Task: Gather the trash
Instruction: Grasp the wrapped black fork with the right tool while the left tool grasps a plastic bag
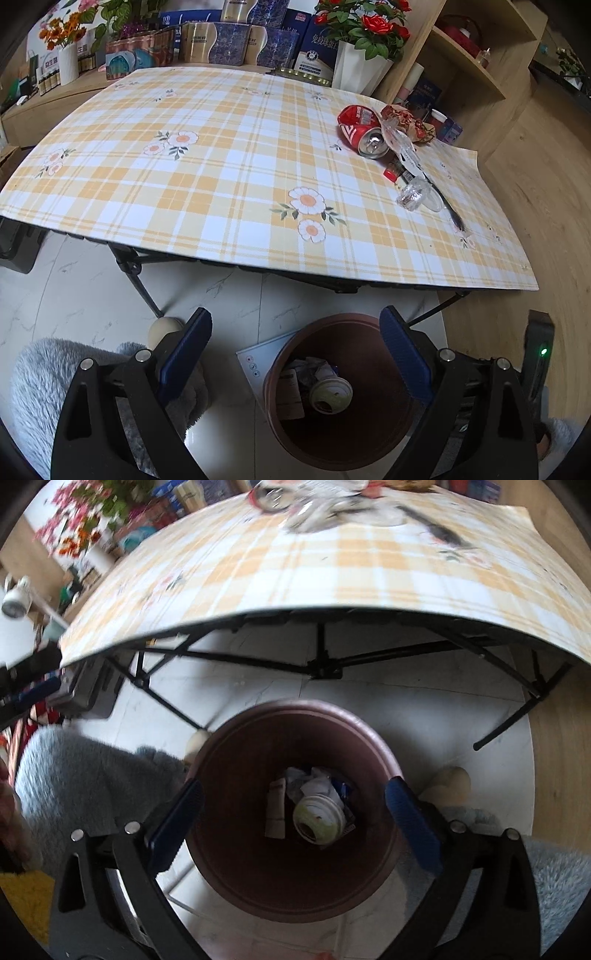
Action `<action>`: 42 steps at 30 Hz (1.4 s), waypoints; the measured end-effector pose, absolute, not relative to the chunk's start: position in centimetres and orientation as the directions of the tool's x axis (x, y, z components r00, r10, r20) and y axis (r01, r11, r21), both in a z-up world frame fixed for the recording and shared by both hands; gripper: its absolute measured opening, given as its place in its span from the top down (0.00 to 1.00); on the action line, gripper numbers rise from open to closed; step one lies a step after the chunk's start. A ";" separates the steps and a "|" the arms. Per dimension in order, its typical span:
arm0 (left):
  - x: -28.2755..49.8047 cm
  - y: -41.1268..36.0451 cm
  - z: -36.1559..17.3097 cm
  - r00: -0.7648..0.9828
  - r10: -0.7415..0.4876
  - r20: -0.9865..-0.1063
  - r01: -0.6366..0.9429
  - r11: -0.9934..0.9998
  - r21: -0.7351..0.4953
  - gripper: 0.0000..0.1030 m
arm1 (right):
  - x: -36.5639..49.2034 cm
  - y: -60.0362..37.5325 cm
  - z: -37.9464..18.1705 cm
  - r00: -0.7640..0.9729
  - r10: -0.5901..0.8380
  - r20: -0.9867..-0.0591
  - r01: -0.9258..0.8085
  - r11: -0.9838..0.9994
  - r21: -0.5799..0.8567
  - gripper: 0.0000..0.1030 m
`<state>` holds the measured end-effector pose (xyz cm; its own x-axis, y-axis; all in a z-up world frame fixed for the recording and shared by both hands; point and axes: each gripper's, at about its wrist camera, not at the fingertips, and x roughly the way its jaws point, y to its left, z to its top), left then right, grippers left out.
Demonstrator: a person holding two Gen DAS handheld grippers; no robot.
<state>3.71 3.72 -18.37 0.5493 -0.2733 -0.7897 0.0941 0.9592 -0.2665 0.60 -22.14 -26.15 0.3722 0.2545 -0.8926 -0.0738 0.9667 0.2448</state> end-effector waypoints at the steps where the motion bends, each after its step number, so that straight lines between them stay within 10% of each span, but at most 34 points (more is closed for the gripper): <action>1: 4.0 3.8 -18.3 0.554 -0.266 -0.789 0.092 0.961 -0.260 0.13 | 0.8 -22.8 -25.9 0.378 0.266 -0.887 -0.051 0.962 0.267 0.05; 42: 11.5 -2.4 -15.6 0.611 -0.258 -0.749 0.232 0.962 -0.142 0.06 | 9.7 -33.4 -18.7 0.589 0.149 -0.795 -0.071 0.989 0.133 0.06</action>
